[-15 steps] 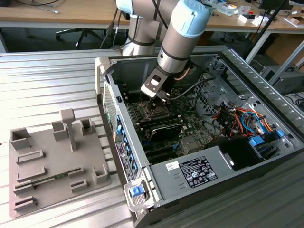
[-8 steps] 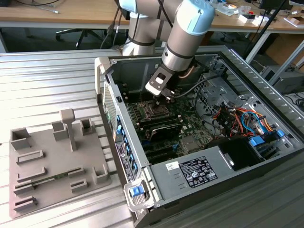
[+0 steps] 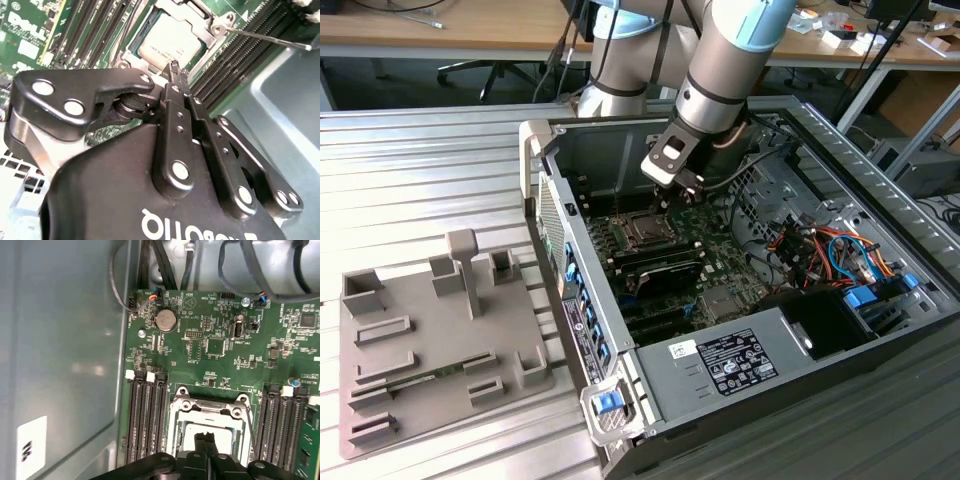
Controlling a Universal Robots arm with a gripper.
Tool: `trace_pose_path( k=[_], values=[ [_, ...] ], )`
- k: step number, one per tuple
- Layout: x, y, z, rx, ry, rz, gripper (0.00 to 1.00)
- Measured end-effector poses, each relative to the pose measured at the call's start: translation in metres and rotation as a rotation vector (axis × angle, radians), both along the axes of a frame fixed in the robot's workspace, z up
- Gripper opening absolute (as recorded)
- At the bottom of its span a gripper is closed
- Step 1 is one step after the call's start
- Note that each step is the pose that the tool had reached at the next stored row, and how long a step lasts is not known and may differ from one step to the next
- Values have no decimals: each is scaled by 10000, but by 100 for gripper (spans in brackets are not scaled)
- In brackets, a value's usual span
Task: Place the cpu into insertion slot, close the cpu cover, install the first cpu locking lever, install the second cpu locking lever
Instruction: 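Close the cpu cover, then install the first cpu locking lever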
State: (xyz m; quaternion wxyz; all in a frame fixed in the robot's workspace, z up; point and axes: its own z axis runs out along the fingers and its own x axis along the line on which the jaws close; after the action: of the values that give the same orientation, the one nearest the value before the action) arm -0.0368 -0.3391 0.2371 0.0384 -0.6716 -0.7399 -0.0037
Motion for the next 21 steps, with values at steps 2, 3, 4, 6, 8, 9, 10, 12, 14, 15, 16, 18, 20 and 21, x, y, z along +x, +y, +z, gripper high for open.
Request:
trace_pose_path(
  k=[2, 3, 4, 6, 8, 9, 10, 12, 14, 15, 16, 18, 20, 21],
  values=[
    [1, 0, 15, 3, -1, 1, 11],
    [1, 0, 15, 3, -1, 1, 11],
    [1, 0, 17, 1, 0, 1, 11],
    [1, 0, 20, 0, 0, 1, 11],
    [0, 0, 21, 0, 0, 0, 11],
    [1, 0, 21, 0, 0, 1, 11],
    [1, 0, 22, 1, 0, 1, 11],
    [1, 0, 23, 0, 0, 1, 11],
    [1, 0, 24, 0, 0, 1, 11],
    [1, 0, 24, 0, 0, 1, 11],
    [1, 0, 25, 0, 0, 1, 11],
    [0, -1, 27, -1, 1, 126, 11],
    [1, 0, 26, 7, 0, 377, 11],
    [1, 0, 26, 12, 0, 662, 11]
  ],
)
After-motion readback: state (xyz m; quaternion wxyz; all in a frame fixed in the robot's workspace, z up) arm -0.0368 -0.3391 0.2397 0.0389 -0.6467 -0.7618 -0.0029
